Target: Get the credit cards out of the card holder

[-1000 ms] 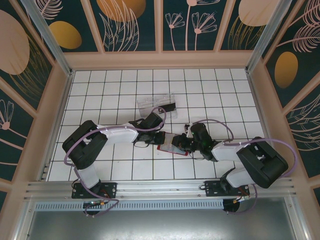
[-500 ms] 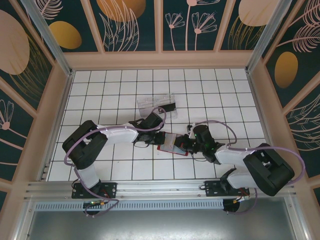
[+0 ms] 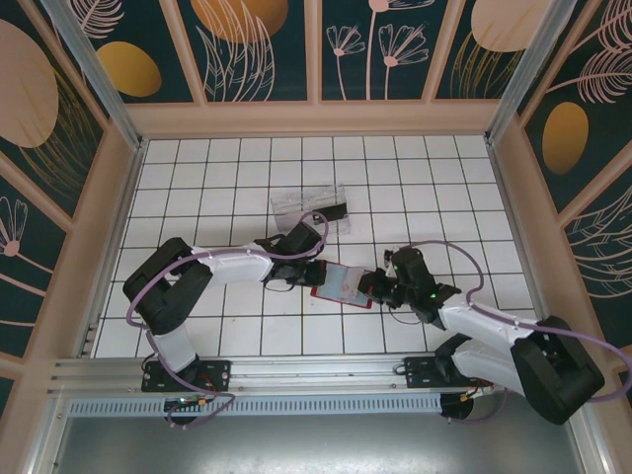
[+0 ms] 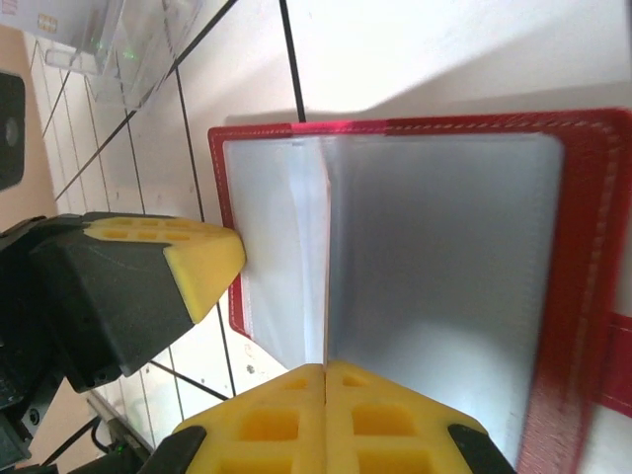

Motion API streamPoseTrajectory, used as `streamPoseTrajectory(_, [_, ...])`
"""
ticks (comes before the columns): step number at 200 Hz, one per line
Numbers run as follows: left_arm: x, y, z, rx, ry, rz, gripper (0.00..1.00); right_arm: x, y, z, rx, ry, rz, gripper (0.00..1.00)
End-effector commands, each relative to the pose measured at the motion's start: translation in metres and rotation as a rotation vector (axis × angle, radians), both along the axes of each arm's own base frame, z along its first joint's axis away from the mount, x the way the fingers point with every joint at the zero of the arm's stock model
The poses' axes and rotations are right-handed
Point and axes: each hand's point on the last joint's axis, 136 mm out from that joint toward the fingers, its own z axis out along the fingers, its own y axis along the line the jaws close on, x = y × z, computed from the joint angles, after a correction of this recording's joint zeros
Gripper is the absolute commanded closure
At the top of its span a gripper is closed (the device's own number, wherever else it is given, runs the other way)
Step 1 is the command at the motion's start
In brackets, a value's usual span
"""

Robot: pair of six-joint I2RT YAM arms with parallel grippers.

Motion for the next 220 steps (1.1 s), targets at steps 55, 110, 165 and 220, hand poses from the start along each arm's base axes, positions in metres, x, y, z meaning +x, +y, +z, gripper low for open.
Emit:
streamPoseTrajectory(55, [0.000, 0.010, 0.013, 0.025, -0.006, 0.039, 1.00, 0.033, -0.030, 0.051, -0.211, -0.216, -0.019, 1.00])
streamPoseTrajectory(110, [0.006, 0.019, 0.035, 0.013, -0.080, 0.072, 1.00, 0.071, -0.021, 0.112, -0.426, -0.599, 0.195, 1.00])
streamPoseTrajectory(165, [0.001, 0.036, 0.028, 0.017, -0.087, 0.105, 1.00, 0.082, 0.015, 0.143, -0.599, -0.916, 0.672, 1.00])
streamPoseTrajectory(220, [0.008, 0.069, 0.033, 0.016, -0.109, 0.169, 1.00, 0.102, 0.044, 0.133, -0.746, -0.988, 1.083, 1.00])
